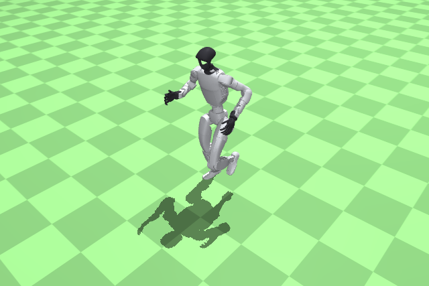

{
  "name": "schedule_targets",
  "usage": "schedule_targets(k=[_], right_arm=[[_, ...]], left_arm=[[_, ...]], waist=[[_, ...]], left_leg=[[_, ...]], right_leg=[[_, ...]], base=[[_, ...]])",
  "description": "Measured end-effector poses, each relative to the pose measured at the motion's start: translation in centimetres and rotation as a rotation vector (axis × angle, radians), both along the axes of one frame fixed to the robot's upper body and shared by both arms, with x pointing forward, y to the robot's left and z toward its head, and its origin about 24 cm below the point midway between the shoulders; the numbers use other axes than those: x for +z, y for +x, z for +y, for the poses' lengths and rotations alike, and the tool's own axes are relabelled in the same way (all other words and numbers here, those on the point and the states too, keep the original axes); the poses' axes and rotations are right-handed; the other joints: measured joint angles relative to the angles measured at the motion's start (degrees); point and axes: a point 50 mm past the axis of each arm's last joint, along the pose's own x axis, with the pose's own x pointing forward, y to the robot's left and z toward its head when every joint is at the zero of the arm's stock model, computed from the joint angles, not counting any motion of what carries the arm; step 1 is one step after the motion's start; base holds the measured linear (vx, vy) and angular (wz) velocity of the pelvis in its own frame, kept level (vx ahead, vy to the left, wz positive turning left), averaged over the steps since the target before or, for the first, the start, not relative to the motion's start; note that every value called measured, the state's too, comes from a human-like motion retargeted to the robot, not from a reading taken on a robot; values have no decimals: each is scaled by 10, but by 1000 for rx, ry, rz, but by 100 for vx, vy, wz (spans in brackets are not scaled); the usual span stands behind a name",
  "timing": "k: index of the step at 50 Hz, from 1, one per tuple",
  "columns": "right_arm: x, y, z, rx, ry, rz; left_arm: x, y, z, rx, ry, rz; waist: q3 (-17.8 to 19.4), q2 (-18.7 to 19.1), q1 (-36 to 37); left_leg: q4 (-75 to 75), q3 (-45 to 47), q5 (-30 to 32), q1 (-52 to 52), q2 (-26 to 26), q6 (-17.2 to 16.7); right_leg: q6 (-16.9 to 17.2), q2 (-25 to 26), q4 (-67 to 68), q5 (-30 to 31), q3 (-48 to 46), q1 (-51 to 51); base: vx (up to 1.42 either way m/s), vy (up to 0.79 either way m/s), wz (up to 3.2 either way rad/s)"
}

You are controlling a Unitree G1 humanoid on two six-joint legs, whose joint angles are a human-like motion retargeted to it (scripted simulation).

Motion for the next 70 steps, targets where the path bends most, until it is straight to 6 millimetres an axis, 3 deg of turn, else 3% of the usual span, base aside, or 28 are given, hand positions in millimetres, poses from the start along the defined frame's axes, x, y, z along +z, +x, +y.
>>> schedule_targets(k=[3,5,7,10,12,15,16,19,22,25,28,30,32,33,35,38,40,43,45,48,51,54,56,57,58,60,64,70], right_arm=[[75,14,21,64,80,-343],[96,5,30,86,176,-463],[93,-10,31,104,243,-478],[69,-29,26,87,145,-407],[39,-36,19,46,20,-268],[-16,-46,7,55,-76,48],[-36,-50,2,44,-106,154],[-97,-69,-18,-120,-185,439],[-140,-97,-32,-309,-134,652],[-125,-101,-36,-216,-198,612],[-88,-98,-32,-23,-336,484],[-79,-104,-29,18,-289,470],[-82,-104,-24,3,-199,481],[-84,-99,-20,-5,-180,477],[-85,-83,-13,-16,-180,427],[-74,-44,-7,-51,-187,309],[-59,-5,0,-98,-150,206],[17,51,20,-192,-96,-127],[76,59,34,-177,49,-343],[106,27,40,-115,193,-539],[97,-10,33,-127,64,-593],[81,-41,18,-148,-252,-562],[83,-62,3,-172,-466,-549],[86,-71,-4,-184,-565,-546],[90,-77,-9,-194,-664,-541],[97,-79,-24,-232,-814,-511],[100,-50,-64,-302,-1016,-290],[128,-10,-64,-313,-1331,-279]], left_arm=[[-67,-82,26,190,-20,458],[-74,-116,34,284,-36,558],[-58,-115,38,216,14,521],[-33,-91,34,23,80,408],[-24,-76,29,3,76,322],[-12,-40,23,55,48,147],[-4,-21,20,49,63,65],[41,57,4,75,81,-285],[130,128,-30,38,50,-710],[210,140,-63,-22,-34,-1072],[225,119,-71,-71,-66,-1208],[209,104,-73,-117,-107,-1172],[184,94,-71,-144,-165,-1058],[171,89,-69,-149,-186,-986],[143,81,-64,-191,-142,-833],[92,65,-44,-147,-80,-551],[38,44,-27,-15,-51,-291],[-57,-23,-8,223,-106,216],[-83,-62,-2,239,-87,427],[-59,-67,5,38,17,421],[-23,-46,3,-171,23,312],[25,-24,7,-276,95,100],[76,-8,17,-283,285,-111],[104,-1,20,-274,396,-224],[131,5,22,-256,490,-345],[176,23,19,-240,648,-578],[250,80,-4,-335,927,-842],[290,108,-32,-561,1280,-788]], waist=[[16,12,10],[7,-5,14],[-17,-29,16],[-30,-50,17],[-17,-30,24],[2,42,26],[0,53,9],[18,51,-53],[46,38,-86],[23,45,-79],[-16,61,-91],[-30,73,-108],[-37,53,-121],[-40,27,-121],[-34,-14,-120],[17,-6,-60],[55,26,-28],[100,76,-32],[85,52,-48],[43,37,-51],[5,23,-10],[-38,18,31],[-72,38,44],[-87,53,39],[-95,76,16],[-105,98,-28],[-111,73,-84],[-136,55,-67]], left_leg=[[79,-51,-8,-89,-33,-8],[34,-58,0,-106,-61,-1],[-75,-44,7,-86,-71,20],[-332,-10,28,24,-76,27],[-562,-11,84,153,-67,-6],[-845,-27,157,321,3,-61],[-879,-30,128,335,16,-67],[-887,-67,-20,331,5,-10],[-777,-114,-98,264,-20,68],[-792,-93,-61,247,-9,37],[-927,-76,73,307,-5,0],[-980,-95,175,338,-12,-25],[-936,-111,209,325,-56,-21],[-865,-103,190,295,-90,-4],[-645,-68,127,197,-145,25],[-278,-17,33,50,-110,19],[-79,-37,0,-35,-85,-16],[77,-118,-16,-114,-102,-88],[104,-132,-13,-171,-140,-72],[9,-139,5,-140,-130,-14],[-230,-95,13,8,-93,18],[-620,-47,67,214,-94,-18],[-860,-23,108,325,-78,-57],[-941,-15,110,361,-63,-73],[-984,-18,93,382,-47,-87],[-1031,-42,48,399,-25,-90],[-997,-118,15,371,-52,-25],[-921,-66,28,363,-83,-49]], right_leg=[[-43,24,2,-20,10,-13],[-33,22,22,13,11,-40],[-7,12,-10,81,8,-45],[37,1,-74,203,6,-25],[31,24,-42,218,-11,-11],[17,92,331,102,-63,-133],[-2,96,468,58,-75,-195],[0,73,800,-28,-84,-353],[18,75,942,-61,-58,-446],[4,105,897,-42,-41,-488],[-22,97,679,6,-65,-402],[-5,100,457,68,-81,-286],[41,98,210,175,-33,-165],[73,82,118,231,14,-126],[66,31,-41,274,84,-43],[16,9,-75,140,61,13],[-30,20,-82,35,42,43],[-95,62,30,-52,57,5],[-37,43,183,-91,35,-102],[-31,36,74,-28,5,-69],[7,29,-42,92,12,-15],[53,30,-115,188,37,20],[75,56,-84,190,0,6],[71,69,-54,173,-39,-2],[28,80,-49,151,-86,11],[2,73,96,67,-167,-23],[14,34,285,-25,-150,-84],[55,9,17,63,-165,-7]], base=[[-3,-4,-46],[11,1,-1],[17,2,32],[17,7,-15],[15,12,-112],[6,13,-108],[-7,13,-11],[-13,10,102],[-12,1,103],[6,1,-39],[19,1,-18],[21,-4,99],[16,-9,134],[8,-11,118],[-1,-7,94],[-8,-5,-26],[-14,-6,-72],[-14,-1,-49],[0,0,58],[17,-3,104],[28,3,10],[29,14,-68],[22,19,-26],[12,21,83],[6,21,152],[0,16,203],[-1,3,160],[10,-3,-59]])
